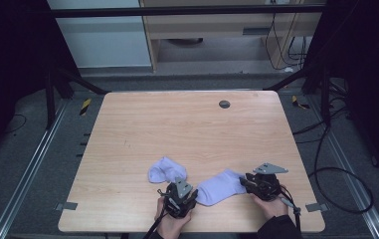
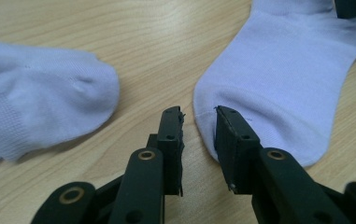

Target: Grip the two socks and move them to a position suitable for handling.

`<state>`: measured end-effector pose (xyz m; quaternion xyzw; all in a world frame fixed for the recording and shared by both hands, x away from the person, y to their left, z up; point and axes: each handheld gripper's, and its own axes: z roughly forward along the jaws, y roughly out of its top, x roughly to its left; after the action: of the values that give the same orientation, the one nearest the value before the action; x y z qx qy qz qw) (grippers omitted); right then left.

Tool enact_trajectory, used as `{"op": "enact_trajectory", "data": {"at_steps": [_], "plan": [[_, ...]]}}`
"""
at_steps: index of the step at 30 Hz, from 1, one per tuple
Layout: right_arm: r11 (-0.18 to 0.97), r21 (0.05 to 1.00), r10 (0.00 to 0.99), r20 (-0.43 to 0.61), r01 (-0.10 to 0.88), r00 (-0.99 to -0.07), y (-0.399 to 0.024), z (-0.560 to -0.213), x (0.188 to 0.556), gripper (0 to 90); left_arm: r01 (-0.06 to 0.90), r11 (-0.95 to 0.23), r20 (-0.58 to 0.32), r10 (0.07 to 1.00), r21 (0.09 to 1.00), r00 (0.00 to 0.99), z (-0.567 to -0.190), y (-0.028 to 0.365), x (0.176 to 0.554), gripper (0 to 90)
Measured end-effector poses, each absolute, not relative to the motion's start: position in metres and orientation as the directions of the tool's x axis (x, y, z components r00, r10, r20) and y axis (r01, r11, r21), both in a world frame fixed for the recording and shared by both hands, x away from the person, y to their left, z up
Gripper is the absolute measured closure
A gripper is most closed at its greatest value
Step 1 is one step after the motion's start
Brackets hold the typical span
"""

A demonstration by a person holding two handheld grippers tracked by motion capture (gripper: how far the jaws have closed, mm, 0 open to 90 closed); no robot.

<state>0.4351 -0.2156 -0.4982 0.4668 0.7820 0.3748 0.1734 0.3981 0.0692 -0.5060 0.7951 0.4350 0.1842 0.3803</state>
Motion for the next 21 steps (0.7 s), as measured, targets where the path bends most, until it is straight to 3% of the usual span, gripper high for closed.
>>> {"op": "enact_trajectory", "data": {"at_steps": [5,9,16,21], "plan": [[0.317,0.727,0.857,0.056,0.61,-0.512,-0.213,-0.502,0.436,70.6,0.551,-0.339,-0.028,0.833,0.763,0.552,-0.506,0.068,0.398,79.1],[0.309,0.72,0.856,0.073,0.621,-0.511,-0.211,-0.501,0.435,86.7,0.558,-0.341,-0.029,0.835,0.756,0.549,-0.505,0.064,0.399,87.5],[0.295,0.751,0.852,0.073,0.59,-0.519,-0.211,-0.488,0.427,87.9,0.53,-0.323,-0.027,0.835,0.784,0.549,-0.498,0.065,0.401,89.1],[0.254,0.803,0.88,0.038,0.539,-0.473,-0.223,-0.473,0.41,87.8,0.493,-0.346,-0.003,0.816,0.799,0.578,-0.486,0.05,0.407,89.1]]}}
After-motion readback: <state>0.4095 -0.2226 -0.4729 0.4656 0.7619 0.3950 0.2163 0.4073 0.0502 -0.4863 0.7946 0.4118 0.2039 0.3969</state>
